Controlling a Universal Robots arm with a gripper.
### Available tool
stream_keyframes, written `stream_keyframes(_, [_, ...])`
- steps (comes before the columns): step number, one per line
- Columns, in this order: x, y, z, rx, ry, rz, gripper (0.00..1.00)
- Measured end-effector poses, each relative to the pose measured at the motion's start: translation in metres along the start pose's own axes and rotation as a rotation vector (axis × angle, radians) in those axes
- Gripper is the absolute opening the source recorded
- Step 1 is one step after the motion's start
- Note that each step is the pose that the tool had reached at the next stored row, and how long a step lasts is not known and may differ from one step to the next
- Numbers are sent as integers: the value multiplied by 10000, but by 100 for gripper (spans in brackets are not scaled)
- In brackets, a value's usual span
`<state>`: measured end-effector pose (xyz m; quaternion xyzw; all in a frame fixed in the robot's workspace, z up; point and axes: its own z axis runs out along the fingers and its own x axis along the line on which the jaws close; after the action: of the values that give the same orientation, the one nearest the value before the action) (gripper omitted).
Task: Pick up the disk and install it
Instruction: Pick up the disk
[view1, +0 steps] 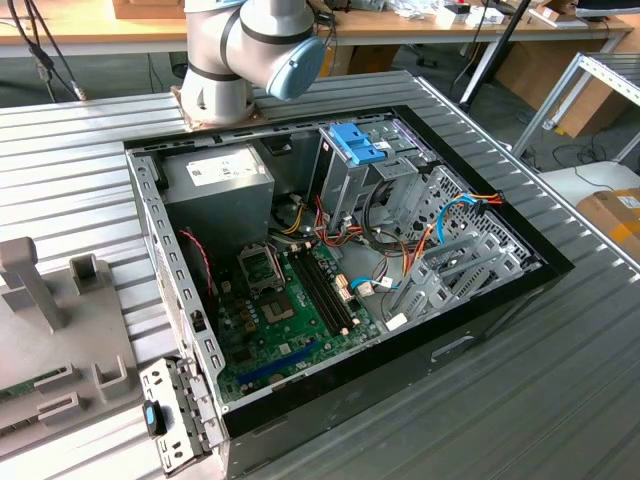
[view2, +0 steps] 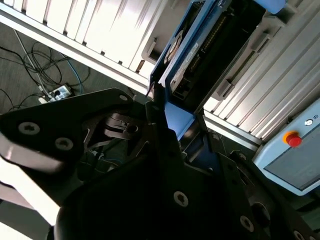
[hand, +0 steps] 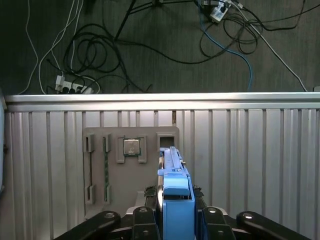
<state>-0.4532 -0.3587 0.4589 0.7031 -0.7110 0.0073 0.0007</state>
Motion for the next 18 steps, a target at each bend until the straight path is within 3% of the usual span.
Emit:
stream_keyframes(5, [2,-2,-176,1,-1,1,37])
stream_keyframes(12, [4,-6,-371,-1,0,0,37])
stream_keyframes(18, [4,-29,-383,1,0,-1,37])
